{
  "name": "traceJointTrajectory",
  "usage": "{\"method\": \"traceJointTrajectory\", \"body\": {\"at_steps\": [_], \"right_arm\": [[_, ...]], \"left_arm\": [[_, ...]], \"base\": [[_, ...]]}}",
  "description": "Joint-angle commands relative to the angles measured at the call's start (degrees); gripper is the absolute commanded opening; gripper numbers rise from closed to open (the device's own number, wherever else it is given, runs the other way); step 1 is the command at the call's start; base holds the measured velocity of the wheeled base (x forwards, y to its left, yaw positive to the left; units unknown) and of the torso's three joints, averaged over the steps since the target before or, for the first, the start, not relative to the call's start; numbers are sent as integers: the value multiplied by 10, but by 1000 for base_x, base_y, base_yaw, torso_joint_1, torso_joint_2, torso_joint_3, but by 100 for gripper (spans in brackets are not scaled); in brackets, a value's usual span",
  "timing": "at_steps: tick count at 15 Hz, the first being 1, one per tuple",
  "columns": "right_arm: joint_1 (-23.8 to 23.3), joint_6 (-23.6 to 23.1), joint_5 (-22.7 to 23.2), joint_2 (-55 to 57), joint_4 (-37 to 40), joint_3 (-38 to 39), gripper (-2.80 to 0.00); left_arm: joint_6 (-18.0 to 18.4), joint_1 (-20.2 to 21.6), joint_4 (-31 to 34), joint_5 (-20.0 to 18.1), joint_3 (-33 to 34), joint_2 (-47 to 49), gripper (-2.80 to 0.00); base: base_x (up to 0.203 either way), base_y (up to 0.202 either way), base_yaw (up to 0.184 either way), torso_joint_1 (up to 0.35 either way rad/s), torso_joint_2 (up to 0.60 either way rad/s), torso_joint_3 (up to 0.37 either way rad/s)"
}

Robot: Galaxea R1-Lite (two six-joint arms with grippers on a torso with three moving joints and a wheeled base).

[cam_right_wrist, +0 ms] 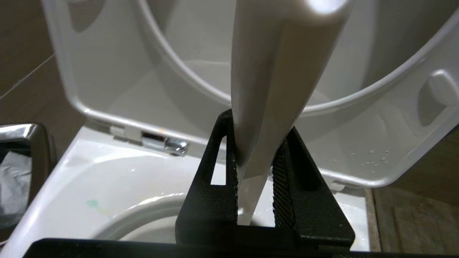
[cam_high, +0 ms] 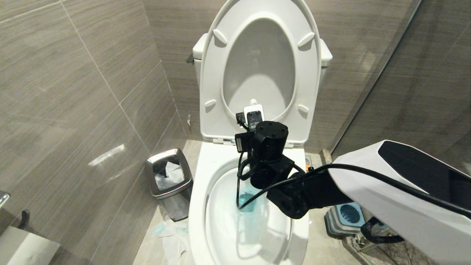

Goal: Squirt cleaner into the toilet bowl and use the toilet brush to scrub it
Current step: Scrub the toilet bowl

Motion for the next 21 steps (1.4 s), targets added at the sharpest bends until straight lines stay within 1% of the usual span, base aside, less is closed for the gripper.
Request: {"method": "traceJointTrajectory", "body": {"at_steps": [1,6,11,14,16,21], "right_arm": [[9,1,-6,8,-4,6,-280],[7,1,-6,45,-5,-25,-280],[-3,1,-10,108,-3,-112,-280],[-1,10,-10,134,17,-170,-280],[9,28,-9,143,35,-191,-280],[37,34,-7,168,38,-235,-280]], "left_arm": [[0,0,0,0,0,0,-280],[0,1,0,0,0,0,-280],[0,0,0,0,0,0,-280],[0,0,0,0,0,0,-280],[0,0,0,0,0,0,-280],[0,1,0,0,0,0,-280]], "base": [[0,0,0,0,0,0],[0,0,0,0,0,0],[0,0,0,0,0,0],[0,0,0,0,0,0],[0,0,0,0,0,0],[0,0,0,0,0,0]]}}
